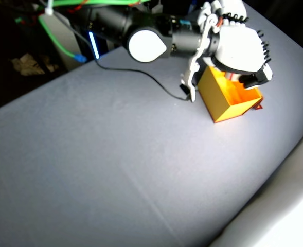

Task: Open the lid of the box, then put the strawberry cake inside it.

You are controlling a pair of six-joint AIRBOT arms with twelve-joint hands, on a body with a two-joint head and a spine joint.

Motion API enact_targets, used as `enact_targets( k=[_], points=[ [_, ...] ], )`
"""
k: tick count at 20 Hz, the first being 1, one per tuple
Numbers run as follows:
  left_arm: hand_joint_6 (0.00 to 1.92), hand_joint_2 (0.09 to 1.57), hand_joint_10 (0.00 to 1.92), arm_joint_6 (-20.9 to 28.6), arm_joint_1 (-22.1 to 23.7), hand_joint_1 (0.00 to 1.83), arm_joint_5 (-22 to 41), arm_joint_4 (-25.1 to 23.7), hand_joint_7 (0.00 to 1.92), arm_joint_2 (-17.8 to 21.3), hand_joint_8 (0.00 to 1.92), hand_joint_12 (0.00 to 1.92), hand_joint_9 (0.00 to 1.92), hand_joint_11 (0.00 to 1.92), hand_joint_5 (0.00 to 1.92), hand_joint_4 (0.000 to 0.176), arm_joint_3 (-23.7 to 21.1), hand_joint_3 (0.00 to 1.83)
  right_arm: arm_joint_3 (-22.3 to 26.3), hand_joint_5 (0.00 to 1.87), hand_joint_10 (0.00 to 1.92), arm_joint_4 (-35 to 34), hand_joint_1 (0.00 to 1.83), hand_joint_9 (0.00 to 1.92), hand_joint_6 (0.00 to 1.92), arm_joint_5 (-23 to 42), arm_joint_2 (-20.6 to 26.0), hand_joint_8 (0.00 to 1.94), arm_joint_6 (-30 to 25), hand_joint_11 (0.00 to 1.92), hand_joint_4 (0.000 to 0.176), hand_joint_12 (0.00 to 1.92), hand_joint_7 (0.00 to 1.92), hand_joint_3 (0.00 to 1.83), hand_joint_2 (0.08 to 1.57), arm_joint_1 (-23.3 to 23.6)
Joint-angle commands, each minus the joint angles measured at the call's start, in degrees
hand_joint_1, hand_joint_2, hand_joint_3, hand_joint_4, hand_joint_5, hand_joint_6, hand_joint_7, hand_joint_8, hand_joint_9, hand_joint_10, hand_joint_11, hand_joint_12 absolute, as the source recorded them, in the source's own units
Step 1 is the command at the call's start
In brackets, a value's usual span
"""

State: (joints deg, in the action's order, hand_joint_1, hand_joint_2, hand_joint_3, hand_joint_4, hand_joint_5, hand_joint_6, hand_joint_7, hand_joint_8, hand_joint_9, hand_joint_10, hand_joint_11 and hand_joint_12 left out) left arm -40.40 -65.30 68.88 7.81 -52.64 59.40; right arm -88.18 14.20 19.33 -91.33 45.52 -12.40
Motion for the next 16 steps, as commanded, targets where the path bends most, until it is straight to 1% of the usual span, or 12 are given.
enact_targets(
  k=[1, 2, 3, 4, 5, 6, 7, 9, 11, 13, 14, 16],
  points=[
    [0.0, 1.35, 0.0, 0.3, 0.2, 0.57, 7.3, 0.4, 0.0, -0.2, 0.0, 0.53, 0.0, 0.0, 0.01, 0.052, 0.2, 0.0, -0.5, 0.24, 0.61, -0.7, 0.85, 0.2, 0.3, 5.5, -0.1, 0.3, 0.2, 0.01, 0.0, 1.14, 0.37, 0.0, 1.18, 0.6],
    [0.0, 1.35, 0.0, 0.3, 0.2, 0.57, 7.3, 0.4, 0.0, -0.2, 0.0, 0.57, 0.0, 0.0, 0.03, 0.051, 0.2, 0.0, -0.8, 0.16, 0.39, -0.7, 0.72, 0.16, 0.13, 4.9, -0.4, 0.1, 0.2, 0.0, 0.033, 1.04, 0.29, 0.0, 1.18, 0.4],
    [0.0, 1.35, 0.0, 0.3, 0.2, 0.58, 7.3, 0.4, 0.0, -0.3, 0.0, 0.62, 0.0, 0.0, 0.04, 0.042, 0.2, 0.0, -1.4, 0.13, 0.23, -0.7, 0.65, 0.17, 0.05, 4.0, -0.9, 0.03, 0.2, 0.0, 0.051, 0.99, 0.25, 0.0, 1.18, 0.2],
    [0.0, 1.35, 0.0, 0.3, 0.2, 0.59, 7.3, 0.4, 0.0, -0.3, 0.0, 0.72, 0.0, 0.0, 0.05, 0.042, 0.2, 0.0, -1.7, 0.03, 0.14, -0.7, 0.54, 0.12, 0.01, 3.7, -1.0, 0.0, 0.2, 0.0, 0.083, 0.84, 0.13, 0.0, 1.19, 0.2],
    [0.0, 1.36, 0.0, 0.4, 0.2, 0.54, 7.3, 0.4, 0.0, -0.3, 0.0, 0.74, 0.0, 0.0, 0.06, 0.051, 0.2, 0.0, -1.9, 0.0, 0.11, -0.7, 0.57, 0.13, 0.0, 3.2, -1.2, 0.0, 0.2, 0.0, 0.077, 0.88, 0.11, 0.0, 1.18, 0.1],
    [0.0, 1.36, 0.0, 0.4, 0.2, 0.5, 7.4, 0.5, 0.0, -0.3, 0.0, 0.71, 0.0, 0.0, 0.06, 0.062, 0.2, 0.0, -2.3, 0.0, 0.08, -0.7, 0.54, 0.14, 0.0, 2.6, -1.4, 0.0, 0.2, 0.0, 0.082, 0.85, 0.08, 0.0, 1.17, 0.0],
    [0.01, 1.36, 0.0, 0.4, 0.2, 0.52, 7.4, 0.5, 0.0, -0.4, 0.0, 0.82, 0.0, 0.0, 0.11, 0.042, 0.2, 0.0, -2.5, 0.0, 0.06, -0.8, 0.52, 0.13, 0.0, 2.3, -1.4, 0.0, 0.2, 0.0, 0.088, 0.82, 0.04, 0.0, 1.16, 0.0],
    [0.01, 1.35, 0.0, 0.5, 0.2, 0.57, 7.5, 0.5, 0.0, -0.5, 0.0, 0.89, 0.0, 0.0, 0.14, 0.045, 0.3, 0.0, -2.6, 0.0, 0.03, -0.9, 0.52, 0.12, 0.0, 2.2, -1.4, 0.0, 0.2, 0.0, 0.102, 0.76, 0.0, 0.0, 1.15, -0.2],
    [0.0, 1.35, 0.0, 0.5, 0.2, 0.61, 7.6, 0.7, 0.0, -0.5, 0.0, 0.73, 0.0, 0.0, 0.15, 0.037, 0.2, 0.0, -2.5, 0.0, 0.01, -0.9, 0.58, 0.11, 0.0, 2.2, -1.4, 0.0, 0.2, 0.0, 0.111, 0.76, 0.0, 0.0, 1.13, -0.2],
    [0.0, 1.35, 0.0, 0.5, 0.2, 0.6, 7.8, 0.9, 0.0, -0.6, 0.0, 0.66, 0.0, 0.0, 0.14, 0.036, 0.2, 0.0, -2.4, 0.0, 0.0, -0.9, 0.56, 0.06, 0.0, 2.2, -1.2, 0.0, 0.1, 0.0, 0.111, 0.71, 0.0, 0.0, 1.14, -0.3],
    [0.0, 1.35, 0.0, 0.5, 0.2, 0.6, 7.8, 0.9, 0.0, -0.6, 0.0, 0.67, 0.0, 0.0, 0.15, 0.037, 0.2, 0.0, -2.4, 0.0, 0.0, -0.9, 0.53, 0.05, 0.0, 2.2, -1.2, 0.0, 0.1, 0.0, 0.105, 0.7, 0.0, 0.0, 1.15, -0.3],
    [0.0, 1.35, 0.0, 0.5, 0.2, 0.59, 7.9, 0.9, 0.0, -0.6, 0.0, 0.58, 0.0, 0.0, 0.14, 0.046, 0.2, 0.0, -2.0, 0.0, 0.01, -0.9, 0.5, 0.04, 0.0, 2.3, -0.8, 0.0, 0.1, 0.0, 0.091, 0.48, 0.0, 0.0, 1.16, -0.3]
  ],
)
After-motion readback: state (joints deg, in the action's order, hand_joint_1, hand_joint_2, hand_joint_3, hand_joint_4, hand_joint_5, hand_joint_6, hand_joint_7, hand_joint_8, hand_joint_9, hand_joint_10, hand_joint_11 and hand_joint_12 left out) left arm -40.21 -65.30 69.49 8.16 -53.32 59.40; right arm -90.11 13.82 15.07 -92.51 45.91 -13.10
